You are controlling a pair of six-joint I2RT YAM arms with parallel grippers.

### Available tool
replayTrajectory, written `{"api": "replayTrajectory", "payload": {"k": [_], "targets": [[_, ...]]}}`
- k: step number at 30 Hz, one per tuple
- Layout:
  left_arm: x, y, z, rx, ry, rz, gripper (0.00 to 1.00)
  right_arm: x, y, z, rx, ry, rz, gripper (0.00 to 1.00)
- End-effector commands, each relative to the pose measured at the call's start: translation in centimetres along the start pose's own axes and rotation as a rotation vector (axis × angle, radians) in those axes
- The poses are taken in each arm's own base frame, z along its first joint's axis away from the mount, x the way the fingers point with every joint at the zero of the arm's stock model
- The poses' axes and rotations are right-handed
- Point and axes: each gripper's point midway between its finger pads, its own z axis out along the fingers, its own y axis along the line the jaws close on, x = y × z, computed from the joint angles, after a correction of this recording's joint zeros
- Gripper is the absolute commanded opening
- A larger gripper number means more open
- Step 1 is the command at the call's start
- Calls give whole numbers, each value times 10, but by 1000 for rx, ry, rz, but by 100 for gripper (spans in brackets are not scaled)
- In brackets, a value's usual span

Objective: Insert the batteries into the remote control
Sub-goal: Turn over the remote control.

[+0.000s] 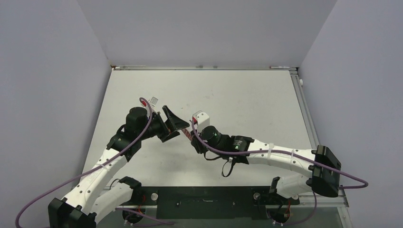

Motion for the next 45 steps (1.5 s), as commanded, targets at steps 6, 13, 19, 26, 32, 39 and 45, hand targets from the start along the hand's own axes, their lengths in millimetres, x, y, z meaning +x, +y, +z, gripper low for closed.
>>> {"api": "replayTrajectory", "payload": {"k": [6,13,19,26,32,39,45], "targets": [[19,-23,-9,135,95,10,90,0,-8,-39,155,-113,-407,8],[28,-22,-11,159,138,-16,90,9,-12,-53,255,-169,-613,8],[36,-23,-14,176,173,-44,89,14,-5,-63,322,-206,-784,8],[45,-15,-19,157,207,-43,89,9,-9,-73,457,-216,-929,8],[52,-14,-23,175,231,-53,89,8,4,-79,436,-249,-1050,8],[62,-11,-26,192,274,-78,81,7,8,-84,442,-278,-1159,8],[70,-10,-30,218,305,-122,69,7,8,-87,419,-309,-1208,8]]}}
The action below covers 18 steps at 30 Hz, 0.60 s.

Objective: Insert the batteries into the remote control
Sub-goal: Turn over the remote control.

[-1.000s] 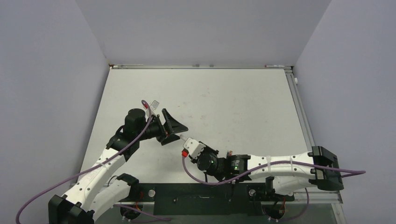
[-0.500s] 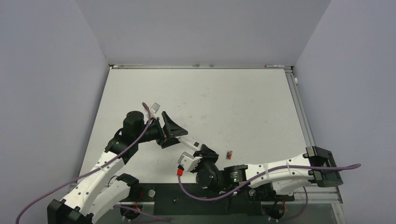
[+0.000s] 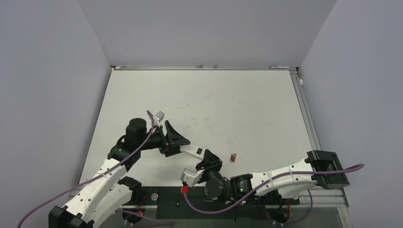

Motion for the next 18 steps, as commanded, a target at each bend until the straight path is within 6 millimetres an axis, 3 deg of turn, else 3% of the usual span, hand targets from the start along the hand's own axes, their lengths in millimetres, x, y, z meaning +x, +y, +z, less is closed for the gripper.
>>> {"api": "replayTrajectory", "payload": {"k": [1,13,18], "targets": [[9,-16,-5,88,36,8,66,-8,-21,-7,54,-55,-1,8],[21,-20,-4,170,78,-42,46,-14,-18,-6,63,-121,-59,8],[24,-21,-3,185,93,-50,30,-16,-15,-5,65,-133,-90,8]]}}
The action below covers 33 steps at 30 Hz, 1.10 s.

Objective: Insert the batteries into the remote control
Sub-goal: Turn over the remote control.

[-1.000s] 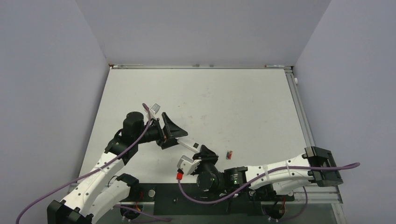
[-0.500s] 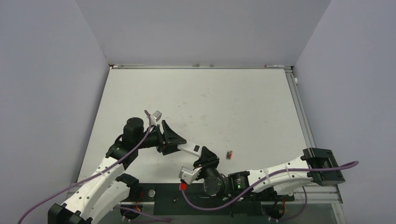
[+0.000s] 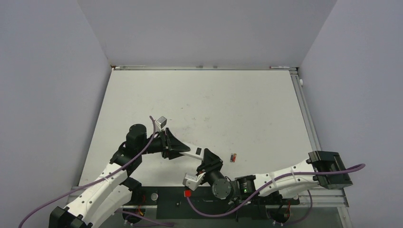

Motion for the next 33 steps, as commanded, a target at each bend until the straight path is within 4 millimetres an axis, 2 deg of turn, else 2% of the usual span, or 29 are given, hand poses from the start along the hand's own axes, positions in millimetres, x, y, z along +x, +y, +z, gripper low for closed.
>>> {"api": "replayTrajectory", "payload": {"k": [1,3,5,6,10,14,18,25,33], "targets": [[5,-21,-2,86,20,53,25,-8,-5,-1,24,-35,0,8],[6,-21,-1,97,23,48,18,-8,-3,-1,20,-35,-5,8],[7,-23,-1,116,26,45,3,-7,-1,-1,19,-35,-5,8],[7,-22,-1,119,27,43,0,-7,-1,-1,21,-34,-1,8],[9,-20,0,120,28,45,0,-6,0,-1,17,-31,11,11],[8,-18,0,121,18,45,0,-5,1,-2,9,-35,30,35],[5,-21,0,131,-6,65,0,-1,2,-4,2,-38,49,46],[-3,-21,1,113,-51,104,0,0,-2,-10,-30,-54,151,51],[-14,-11,7,61,-86,149,0,-12,-15,-24,-132,-67,340,56]]}}
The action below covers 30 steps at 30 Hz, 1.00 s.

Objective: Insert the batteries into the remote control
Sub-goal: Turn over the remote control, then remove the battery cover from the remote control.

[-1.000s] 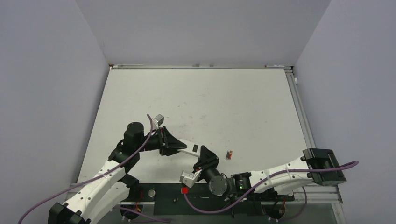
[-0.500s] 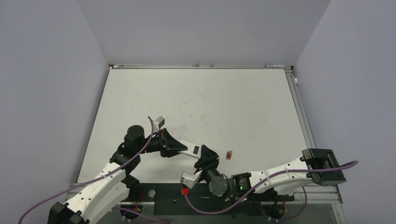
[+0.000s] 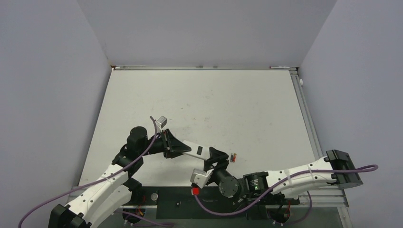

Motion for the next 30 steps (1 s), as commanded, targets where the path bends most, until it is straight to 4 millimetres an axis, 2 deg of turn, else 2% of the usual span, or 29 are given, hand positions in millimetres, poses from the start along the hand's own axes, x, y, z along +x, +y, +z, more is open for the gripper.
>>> {"api": "replayTrajectory", "payload": {"k": [1,9,15,18,22,30], "targets": [[-12,-12,3,9,-50,118,0,-17,-10,-11,-62,-17,180,56],[-20,-6,5,-26,-80,168,0,-29,-27,-25,-91,-46,385,60],[-22,-4,5,-31,-96,208,0,-27,-44,-26,-43,-9,555,69],[-24,-6,3,-25,-112,242,0,-19,-50,-19,-12,50,629,73],[-25,-11,1,-9,-128,289,0,-4,-64,-3,36,167,835,73],[-28,-15,-2,33,-164,339,0,15,-67,20,37,247,1104,73]]}}
